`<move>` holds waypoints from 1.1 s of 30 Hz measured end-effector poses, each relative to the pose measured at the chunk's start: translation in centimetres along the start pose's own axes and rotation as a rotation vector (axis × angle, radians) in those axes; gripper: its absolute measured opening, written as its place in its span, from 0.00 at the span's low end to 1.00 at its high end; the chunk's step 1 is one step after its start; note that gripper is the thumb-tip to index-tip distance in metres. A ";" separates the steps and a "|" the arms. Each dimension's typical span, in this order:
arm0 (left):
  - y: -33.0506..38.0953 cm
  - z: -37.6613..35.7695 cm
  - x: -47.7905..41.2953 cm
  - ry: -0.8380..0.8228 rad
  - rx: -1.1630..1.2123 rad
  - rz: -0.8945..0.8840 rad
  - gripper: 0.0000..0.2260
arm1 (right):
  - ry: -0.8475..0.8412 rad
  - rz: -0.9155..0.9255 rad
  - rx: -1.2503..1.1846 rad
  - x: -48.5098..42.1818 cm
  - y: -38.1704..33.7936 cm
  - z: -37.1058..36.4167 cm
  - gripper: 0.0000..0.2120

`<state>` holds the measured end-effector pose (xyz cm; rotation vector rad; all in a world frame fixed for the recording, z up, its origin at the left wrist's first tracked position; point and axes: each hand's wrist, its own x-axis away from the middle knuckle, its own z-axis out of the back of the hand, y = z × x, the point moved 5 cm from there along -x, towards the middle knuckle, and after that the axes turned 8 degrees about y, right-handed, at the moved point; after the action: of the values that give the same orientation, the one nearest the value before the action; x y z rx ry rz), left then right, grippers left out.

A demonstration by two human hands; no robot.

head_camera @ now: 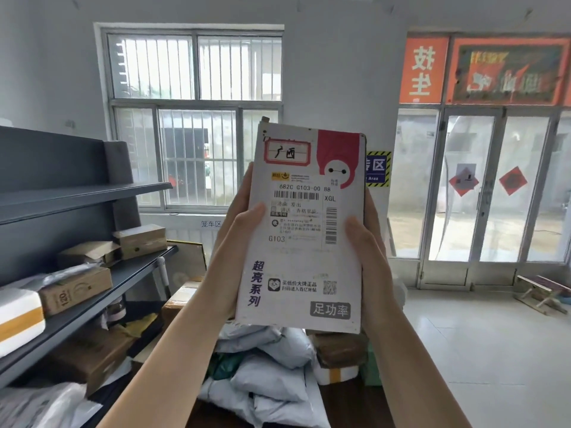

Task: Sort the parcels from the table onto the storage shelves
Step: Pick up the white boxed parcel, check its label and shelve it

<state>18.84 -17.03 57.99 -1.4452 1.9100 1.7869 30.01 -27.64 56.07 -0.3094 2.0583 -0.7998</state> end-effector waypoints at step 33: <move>35.2 -18.0 47.3 0.904 -0.728 -0.451 0.20 | -0.964 -0.549 -0.843 36.7 -23.8 -19.8 0.27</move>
<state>-22.14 -63.01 55.28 -3.0209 0.9201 1.8077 -9.20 -55.29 55.58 -1.4492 1.2499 0.0439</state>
